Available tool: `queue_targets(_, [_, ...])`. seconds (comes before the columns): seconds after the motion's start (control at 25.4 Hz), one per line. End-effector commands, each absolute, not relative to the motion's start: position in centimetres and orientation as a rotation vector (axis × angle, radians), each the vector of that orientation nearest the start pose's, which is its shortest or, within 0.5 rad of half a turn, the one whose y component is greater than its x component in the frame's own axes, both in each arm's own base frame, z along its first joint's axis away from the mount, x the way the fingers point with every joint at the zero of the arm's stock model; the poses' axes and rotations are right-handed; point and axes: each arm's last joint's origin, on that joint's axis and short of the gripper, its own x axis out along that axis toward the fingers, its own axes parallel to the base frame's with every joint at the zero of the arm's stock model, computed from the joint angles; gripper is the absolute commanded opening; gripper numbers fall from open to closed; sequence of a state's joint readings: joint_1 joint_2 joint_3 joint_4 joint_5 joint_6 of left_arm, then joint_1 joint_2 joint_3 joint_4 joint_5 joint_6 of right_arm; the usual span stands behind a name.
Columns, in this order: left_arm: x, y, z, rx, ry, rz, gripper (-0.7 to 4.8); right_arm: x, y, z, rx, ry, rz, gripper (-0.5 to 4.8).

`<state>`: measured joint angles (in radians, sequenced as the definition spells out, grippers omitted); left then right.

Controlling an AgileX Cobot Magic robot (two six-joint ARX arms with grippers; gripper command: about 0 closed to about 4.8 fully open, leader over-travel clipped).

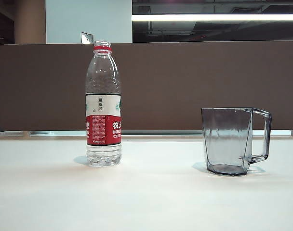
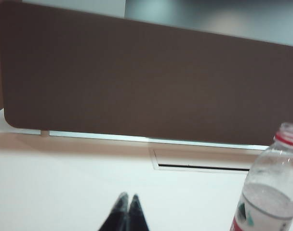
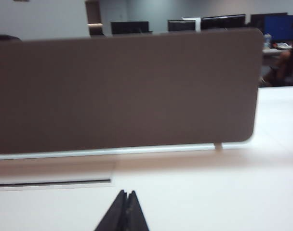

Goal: Pick up the mineral water bottle with the left hand on the table and pour water into the mug until it's half full.

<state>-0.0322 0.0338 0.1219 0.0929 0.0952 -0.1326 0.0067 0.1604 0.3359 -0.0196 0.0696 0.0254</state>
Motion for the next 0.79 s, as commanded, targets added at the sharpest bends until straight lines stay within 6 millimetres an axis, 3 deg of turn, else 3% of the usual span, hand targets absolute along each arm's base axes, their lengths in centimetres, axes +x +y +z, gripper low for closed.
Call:
queue_targets(0.04, [9.4, -0.6, 22.9, -0.133, -0.164, -0.141, -0.06, 9.4, 0.2, 29.5, 0.027, -0.155, 0.028, -0.02])
queue_targets(0.16, [10.3, -0.9, 24.1, -0.136, -0.118, -0.162, -0.06, 10.5, 0.7, 31.4, 0.030, -0.127, 0.073, -0.02])
queue_targets(0.35, [11.8, -2.1, 25.1, -0.141, -0.068, -0.256, -0.06, 11.7, 2.0, 32.6, 0.034, -0.096, 0.176, -0.02])
queue_targets(0.79, [14.9, -6.8, 24.9, -0.142, -0.008, -0.508, -0.05, 11.0, 6.1, 31.7, 0.015, 0.039, 0.453, -0.02])
